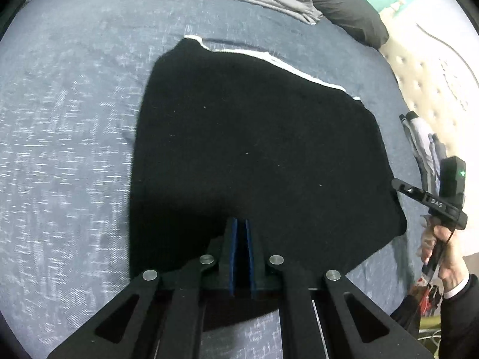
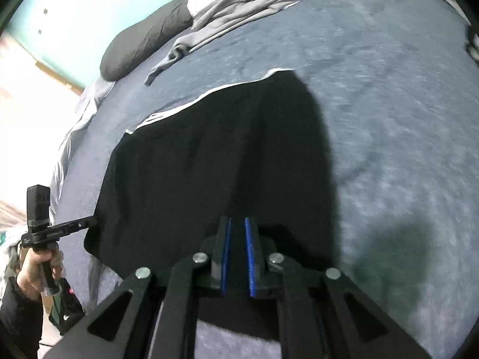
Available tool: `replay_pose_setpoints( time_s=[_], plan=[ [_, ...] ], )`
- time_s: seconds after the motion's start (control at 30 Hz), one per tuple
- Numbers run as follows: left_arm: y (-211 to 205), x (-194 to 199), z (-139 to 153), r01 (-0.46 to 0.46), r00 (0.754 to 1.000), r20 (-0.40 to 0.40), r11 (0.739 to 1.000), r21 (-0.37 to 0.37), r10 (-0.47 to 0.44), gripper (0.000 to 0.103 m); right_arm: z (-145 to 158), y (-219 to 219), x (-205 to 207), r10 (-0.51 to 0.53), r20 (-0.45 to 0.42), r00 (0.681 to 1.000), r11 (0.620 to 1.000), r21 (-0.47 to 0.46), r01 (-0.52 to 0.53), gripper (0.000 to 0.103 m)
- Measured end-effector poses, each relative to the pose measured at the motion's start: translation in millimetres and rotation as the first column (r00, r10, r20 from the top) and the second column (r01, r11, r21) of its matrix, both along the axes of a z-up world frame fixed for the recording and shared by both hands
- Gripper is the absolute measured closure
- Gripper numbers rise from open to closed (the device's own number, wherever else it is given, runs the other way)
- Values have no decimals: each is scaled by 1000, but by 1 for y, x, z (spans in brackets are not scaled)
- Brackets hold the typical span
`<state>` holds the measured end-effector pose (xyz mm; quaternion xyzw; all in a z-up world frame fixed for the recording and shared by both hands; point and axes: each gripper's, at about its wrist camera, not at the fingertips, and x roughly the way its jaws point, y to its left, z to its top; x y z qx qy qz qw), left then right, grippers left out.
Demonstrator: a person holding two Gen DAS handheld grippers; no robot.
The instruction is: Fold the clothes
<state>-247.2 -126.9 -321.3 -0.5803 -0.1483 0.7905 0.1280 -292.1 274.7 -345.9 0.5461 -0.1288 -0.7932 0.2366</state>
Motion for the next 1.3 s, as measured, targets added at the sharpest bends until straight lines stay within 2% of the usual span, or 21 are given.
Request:
replay_pose_setpoints(
  time_s=[0.1, 0.2, 0.23, 0.27, 0.33, 0.47, 0.6, 0.73, 0.8, 0.87, 1.0, 1.07, 1.2, 1.3],
  plan=[
    [-3, -4, -13, -12, 999, 32, 1000, -6, 12, 96, -9, 4, -8, -20, 7, 1000, 998, 65, 20, 95],
    [-3, -6, -11, -12, 1000, 25, 1000, -11, 12, 97, -19, 10, -17, -43, 14, 999, 989, 140, 41, 95],
    [-2, -6, -11, -12, 1000, 22, 1000, -13, 12, 97, -23, 20, -19, -83, 31, 996, 986, 146, 77, 96],
    [-2, -7, -10, -11, 1000, 20, 1000, -14, 12, 97, -24, 31, -20, -121, 43, 992, 985, 132, 115, 96],
    [-2, -8, -9, -11, 1000, 16, 1000, -18, 11, 96, -17, 38, -20, -131, 20, 991, 985, 113, 128, 95],
    [-2, -11, -6, -11, 1000, 6, 1000, -24, 11, 96, 4, 24, -25, -63, -54, 997, 997, 36, 65, 95],
    [-4, -13, -11, 2, 1000, 16, 1000, -23, -2, 96, 3, -5, -37, 24, -38, 999, 996, 81, -21, 95],
    [-7, -14, -18, -1, 1000, 29, 1000, -14, 1, 96, -18, 0, -45, 8, 15, 1000, 983, 181, -11, 95],
    [-10, -14, -19, 7, 1000, 28, 1000, -14, -7, 96, -20, 20, -45, -43, 21, 999, 985, 170, 38, 96],
    [-10, -14, -20, 10, 1000, 29, 1000, -14, -10, 96, -18, 31, -43, -71, 8, 997, 978, 199, 68, 96],
    [-9, -16, -21, 11, 1000, 29, 1000, -24, -11, 96, -2, 44, -39, -107, -30, 994, 986, 125, 110, 96],
    [-10, -16, -21, 9, 1000, 30, 1000, -21, -8, 96, 5, 43, -37, -75, -49, 996, 993, 83, 79, 96],
    [-12, -16, -22, 4, 999, 32, 1000, -15, -3, 96, -2, 33, -43, -20, -28, 999, 986, 165, 24, 96],
    [-16, -16, -21, -4, 999, 32, 1000, -1, 4, 96, -10, 52, -48, -104, 16, 994, 976, 194, 99, 96]
  ],
)
